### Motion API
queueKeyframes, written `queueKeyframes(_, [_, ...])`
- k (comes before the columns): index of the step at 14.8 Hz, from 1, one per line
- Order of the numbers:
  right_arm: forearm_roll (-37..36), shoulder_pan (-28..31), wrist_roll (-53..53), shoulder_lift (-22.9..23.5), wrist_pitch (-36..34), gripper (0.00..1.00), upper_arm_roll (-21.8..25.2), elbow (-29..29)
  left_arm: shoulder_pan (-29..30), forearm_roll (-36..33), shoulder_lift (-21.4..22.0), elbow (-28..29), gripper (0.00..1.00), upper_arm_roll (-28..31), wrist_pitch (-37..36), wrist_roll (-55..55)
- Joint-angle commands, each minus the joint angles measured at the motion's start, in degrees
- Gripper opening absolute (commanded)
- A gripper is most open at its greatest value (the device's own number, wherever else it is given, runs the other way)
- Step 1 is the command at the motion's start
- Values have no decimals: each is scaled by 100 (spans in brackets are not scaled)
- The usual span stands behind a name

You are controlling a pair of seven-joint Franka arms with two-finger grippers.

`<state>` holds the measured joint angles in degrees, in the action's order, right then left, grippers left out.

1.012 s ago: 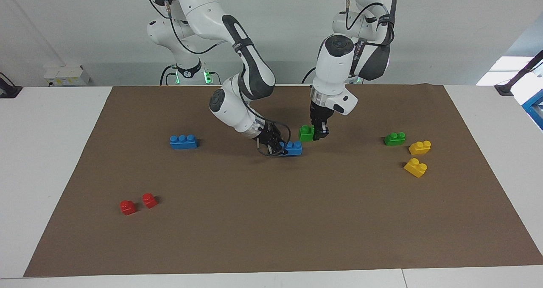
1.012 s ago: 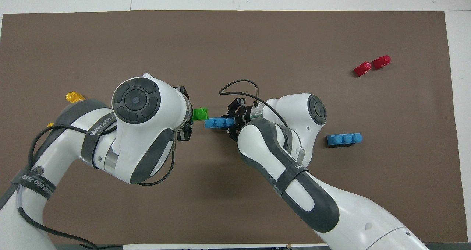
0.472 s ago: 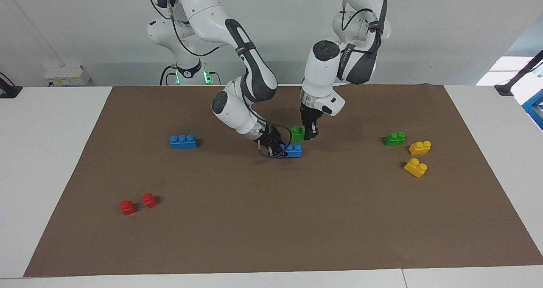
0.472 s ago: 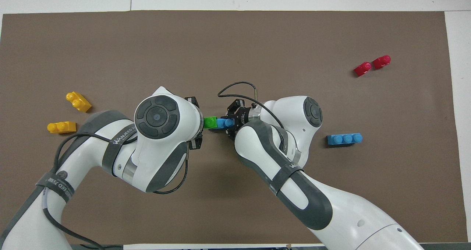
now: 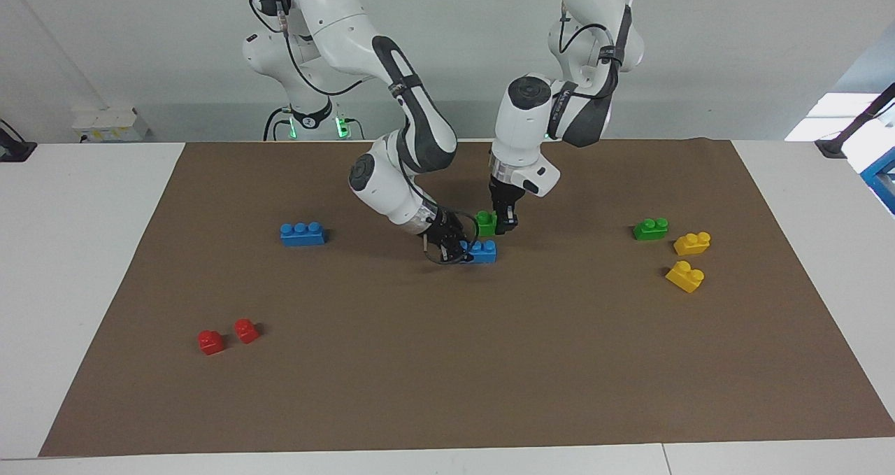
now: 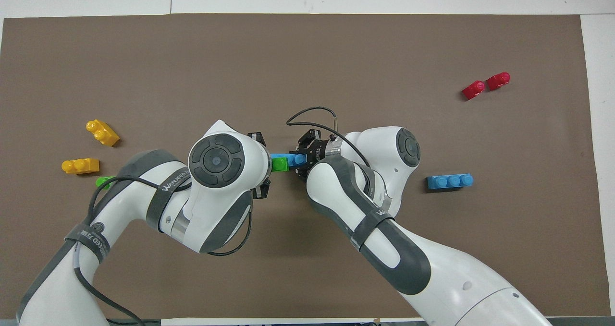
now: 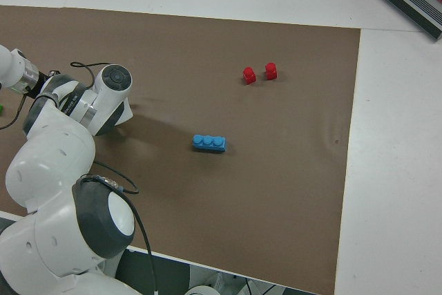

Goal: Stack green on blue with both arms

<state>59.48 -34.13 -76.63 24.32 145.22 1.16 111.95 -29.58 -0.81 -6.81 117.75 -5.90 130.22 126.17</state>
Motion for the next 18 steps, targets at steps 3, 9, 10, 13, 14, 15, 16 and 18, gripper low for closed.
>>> queueKeyframes(3, [257, -50, 192, 82, 296, 0, 7, 20, -83, -226, -110, 134, 0, 80, 433, 119])
queueKeyframes(9, [310, -76, 192, 82, 341, 0, 7, 29, -92, -323, -339, 72, 0, 89, 574, 128])
queueKeyframes(10, [319, -76, 192, 82, 341, 0, 7, 29, -83, -332, -348, 55, 0, 89, 583, 136])
queueKeyframes(13, [319, -76, 192, 82, 341, 0, 7, 38, -92, -403, -409, 46, 0, 89, 706, 145])
queueKeyframes(14, [319, -76, 192, 82, 341, 0, 7, 29, -92, -446, -548, -24, 0, 89, 706, 154])
queueKeyframes(15, [319, -76, 192, 82, 341, 0, 7, 29, -118, -577, -680, -103, 0, 89, 715, 206])
queueKeyframes(16, [319, -76, 192, 82, 341, 0, 7, 38, -179, -744, -821, -164, 0, 89, 759, 389])
queueKeyframes(18, [319, -76, 192, 82, 341, 0, 7, 38, -171, -938, -866, -191, 0, 80, 838, 505])
